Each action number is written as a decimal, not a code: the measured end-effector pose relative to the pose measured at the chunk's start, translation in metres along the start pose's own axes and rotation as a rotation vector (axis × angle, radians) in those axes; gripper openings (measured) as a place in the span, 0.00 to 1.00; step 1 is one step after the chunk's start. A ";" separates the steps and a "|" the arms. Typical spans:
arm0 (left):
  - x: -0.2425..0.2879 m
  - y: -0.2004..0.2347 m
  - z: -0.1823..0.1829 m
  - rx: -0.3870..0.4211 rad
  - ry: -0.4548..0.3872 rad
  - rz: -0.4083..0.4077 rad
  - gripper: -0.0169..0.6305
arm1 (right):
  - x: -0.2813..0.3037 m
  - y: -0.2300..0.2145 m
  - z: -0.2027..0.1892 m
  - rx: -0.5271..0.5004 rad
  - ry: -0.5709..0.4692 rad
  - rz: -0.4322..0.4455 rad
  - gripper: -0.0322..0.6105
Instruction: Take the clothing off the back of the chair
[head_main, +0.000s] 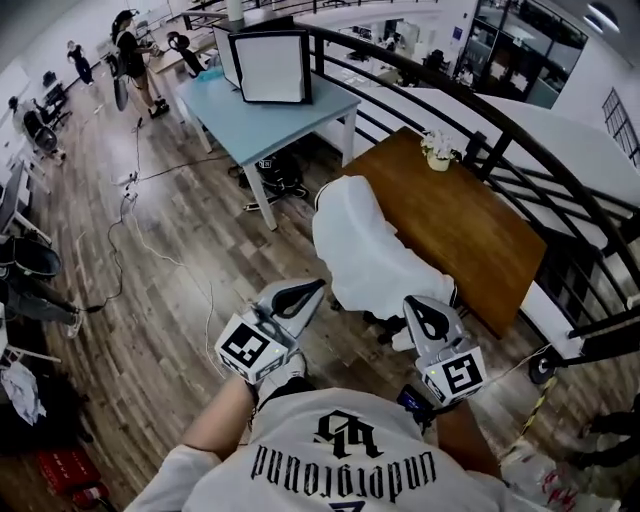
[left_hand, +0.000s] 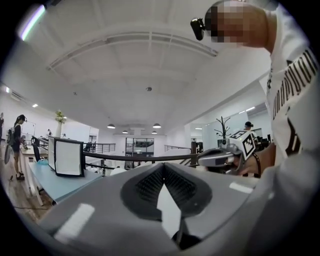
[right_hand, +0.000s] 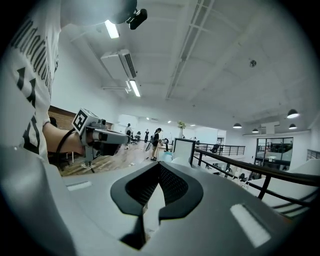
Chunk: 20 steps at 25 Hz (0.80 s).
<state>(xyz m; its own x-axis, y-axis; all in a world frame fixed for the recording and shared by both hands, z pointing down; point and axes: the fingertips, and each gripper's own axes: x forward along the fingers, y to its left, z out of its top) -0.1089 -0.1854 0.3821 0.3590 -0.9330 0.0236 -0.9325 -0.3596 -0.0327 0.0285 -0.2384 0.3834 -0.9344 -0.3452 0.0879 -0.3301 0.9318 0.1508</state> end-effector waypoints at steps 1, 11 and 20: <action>0.000 0.011 0.000 -0.001 0.000 -0.017 0.10 | 0.008 -0.001 0.000 0.003 0.006 -0.018 0.05; 0.006 0.110 -0.007 0.037 -0.004 -0.208 0.10 | 0.071 -0.008 0.002 -0.011 0.082 -0.216 0.06; 0.032 0.142 -0.012 0.141 0.014 -0.414 0.10 | 0.065 -0.008 -0.001 -0.016 0.137 -0.408 0.06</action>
<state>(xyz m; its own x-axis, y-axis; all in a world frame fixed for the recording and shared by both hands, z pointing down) -0.2306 -0.2662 0.3901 0.7000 -0.7100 0.0773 -0.6952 -0.7021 -0.1540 -0.0295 -0.2688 0.3892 -0.7010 -0.6978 0.1475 -0.6657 0.7144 0.2156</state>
